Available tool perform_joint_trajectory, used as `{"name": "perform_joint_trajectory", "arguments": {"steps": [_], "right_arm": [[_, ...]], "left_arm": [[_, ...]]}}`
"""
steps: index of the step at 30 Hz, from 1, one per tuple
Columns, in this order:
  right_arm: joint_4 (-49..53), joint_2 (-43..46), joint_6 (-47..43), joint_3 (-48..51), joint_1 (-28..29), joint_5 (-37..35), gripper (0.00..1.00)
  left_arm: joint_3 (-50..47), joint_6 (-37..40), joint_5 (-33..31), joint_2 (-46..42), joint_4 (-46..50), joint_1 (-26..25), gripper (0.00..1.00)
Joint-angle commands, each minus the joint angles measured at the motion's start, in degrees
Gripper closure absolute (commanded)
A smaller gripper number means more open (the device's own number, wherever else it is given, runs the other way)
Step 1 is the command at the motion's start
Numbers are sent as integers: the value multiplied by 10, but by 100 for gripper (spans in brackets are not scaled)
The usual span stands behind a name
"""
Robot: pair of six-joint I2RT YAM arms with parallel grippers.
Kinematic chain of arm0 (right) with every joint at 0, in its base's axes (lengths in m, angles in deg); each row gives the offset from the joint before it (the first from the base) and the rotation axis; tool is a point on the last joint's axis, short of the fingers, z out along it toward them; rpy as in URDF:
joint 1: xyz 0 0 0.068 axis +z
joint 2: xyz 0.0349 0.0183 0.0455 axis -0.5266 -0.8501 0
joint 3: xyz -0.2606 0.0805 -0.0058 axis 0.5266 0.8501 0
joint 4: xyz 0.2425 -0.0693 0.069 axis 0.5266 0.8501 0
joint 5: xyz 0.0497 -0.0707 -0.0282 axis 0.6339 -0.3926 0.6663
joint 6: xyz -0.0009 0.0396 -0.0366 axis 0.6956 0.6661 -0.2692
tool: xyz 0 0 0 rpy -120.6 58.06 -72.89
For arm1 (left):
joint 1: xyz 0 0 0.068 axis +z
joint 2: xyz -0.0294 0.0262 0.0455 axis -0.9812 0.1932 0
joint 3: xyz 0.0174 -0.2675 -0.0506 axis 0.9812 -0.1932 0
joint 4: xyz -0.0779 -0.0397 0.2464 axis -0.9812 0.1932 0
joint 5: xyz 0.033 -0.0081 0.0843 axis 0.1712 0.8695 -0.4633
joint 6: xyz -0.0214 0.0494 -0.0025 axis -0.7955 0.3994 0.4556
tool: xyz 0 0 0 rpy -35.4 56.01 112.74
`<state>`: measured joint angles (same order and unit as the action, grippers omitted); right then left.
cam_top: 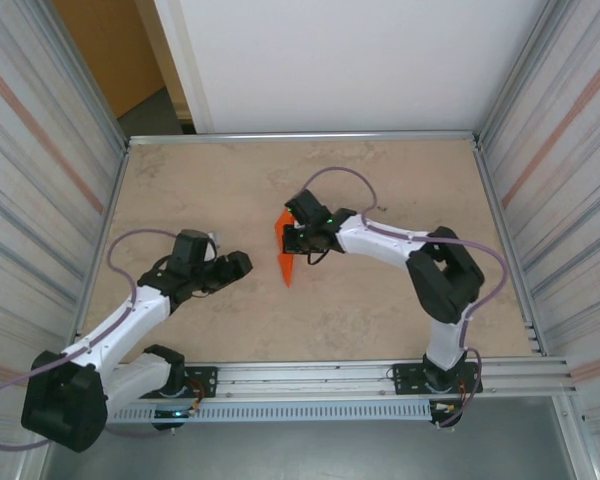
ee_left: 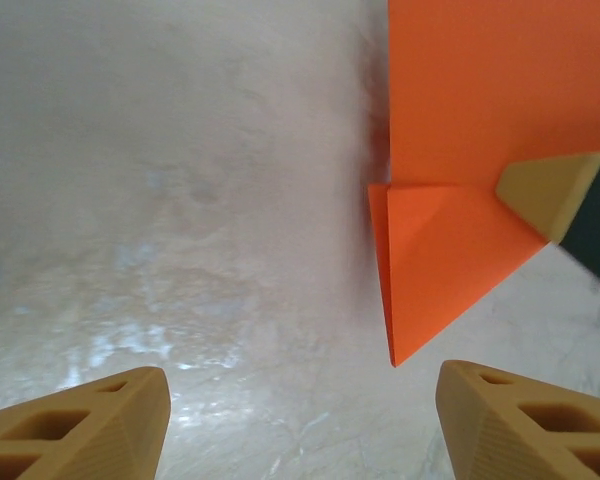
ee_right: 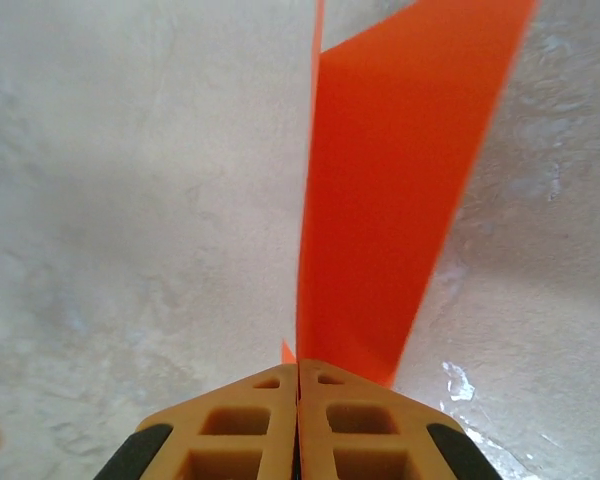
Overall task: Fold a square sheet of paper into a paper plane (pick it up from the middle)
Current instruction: Turn over the paper at the center of the table.
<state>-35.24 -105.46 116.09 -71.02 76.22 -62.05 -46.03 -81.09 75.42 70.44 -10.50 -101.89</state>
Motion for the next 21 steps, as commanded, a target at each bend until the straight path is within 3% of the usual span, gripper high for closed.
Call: {"name": "perform_joint_trajectory", "arguments": {"steps": [1, 7, 21], "right_arm": [[-107, 55, 42, 48, -16, 68, 92], [-166, 100, 68, 140, -46, 93, 92], [-220, 154, 112, 277, -74, 85, 90]], "left_arm": [[24, 1, 11, 27, -52, -33, 29], [54, -16, 5, 106, -115, -98, 36], [81, -81, -24, 222, -225, -187, 66]]}}
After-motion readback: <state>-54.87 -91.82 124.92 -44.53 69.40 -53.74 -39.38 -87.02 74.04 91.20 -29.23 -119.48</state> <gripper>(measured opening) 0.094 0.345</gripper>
